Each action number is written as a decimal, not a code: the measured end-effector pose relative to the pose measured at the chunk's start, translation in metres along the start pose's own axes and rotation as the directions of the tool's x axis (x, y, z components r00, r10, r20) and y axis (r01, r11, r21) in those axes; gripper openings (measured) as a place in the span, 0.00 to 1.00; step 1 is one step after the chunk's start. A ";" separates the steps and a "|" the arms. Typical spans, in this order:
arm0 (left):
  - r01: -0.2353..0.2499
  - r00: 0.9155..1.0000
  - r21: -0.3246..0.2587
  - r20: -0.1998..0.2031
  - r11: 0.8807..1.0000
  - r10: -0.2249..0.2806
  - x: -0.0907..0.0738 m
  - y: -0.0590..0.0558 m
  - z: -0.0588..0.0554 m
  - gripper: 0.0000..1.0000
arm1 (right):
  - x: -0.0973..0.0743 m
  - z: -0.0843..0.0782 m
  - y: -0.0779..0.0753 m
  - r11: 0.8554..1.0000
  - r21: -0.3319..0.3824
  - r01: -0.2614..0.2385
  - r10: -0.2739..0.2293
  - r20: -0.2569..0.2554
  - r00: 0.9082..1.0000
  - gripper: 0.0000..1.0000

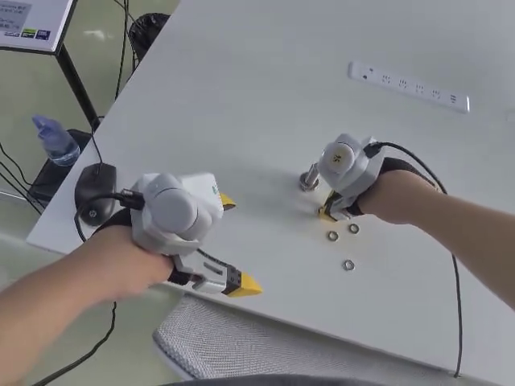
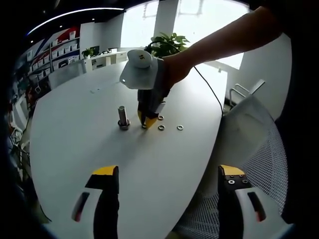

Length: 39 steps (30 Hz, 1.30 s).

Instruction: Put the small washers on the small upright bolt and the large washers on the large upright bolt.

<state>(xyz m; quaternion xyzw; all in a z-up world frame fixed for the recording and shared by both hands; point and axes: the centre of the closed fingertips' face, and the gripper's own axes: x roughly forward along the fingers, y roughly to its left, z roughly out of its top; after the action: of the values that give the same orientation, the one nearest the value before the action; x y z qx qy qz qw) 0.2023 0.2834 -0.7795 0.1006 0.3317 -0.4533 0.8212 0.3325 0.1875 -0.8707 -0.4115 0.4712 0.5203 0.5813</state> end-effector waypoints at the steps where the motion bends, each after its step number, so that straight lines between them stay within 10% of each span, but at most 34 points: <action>1: 0.001 1.000 -0.004 0.001 1.000 -0.001 0.000 -0.001 0.000 0.82 | 0.000 0.000 0.000 1.000 0.008 -0.003 0.003 -0.002 1.000 0.12; 39: -0.036 0.997 -0.037 0.062 0.999 0.038 0.004 0.010 0.021 0.87 | -0.045 -0.063 -0.003 0.993 0.113 0.029 -0.032 0.029 0.999 0.12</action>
<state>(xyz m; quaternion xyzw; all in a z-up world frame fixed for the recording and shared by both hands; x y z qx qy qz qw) 0.2210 0.2769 -0.7673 0.0777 0.3118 -0.4349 0.8412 0.3274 0.1160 -0.8409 -0.3773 0.4845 0.4901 0.6186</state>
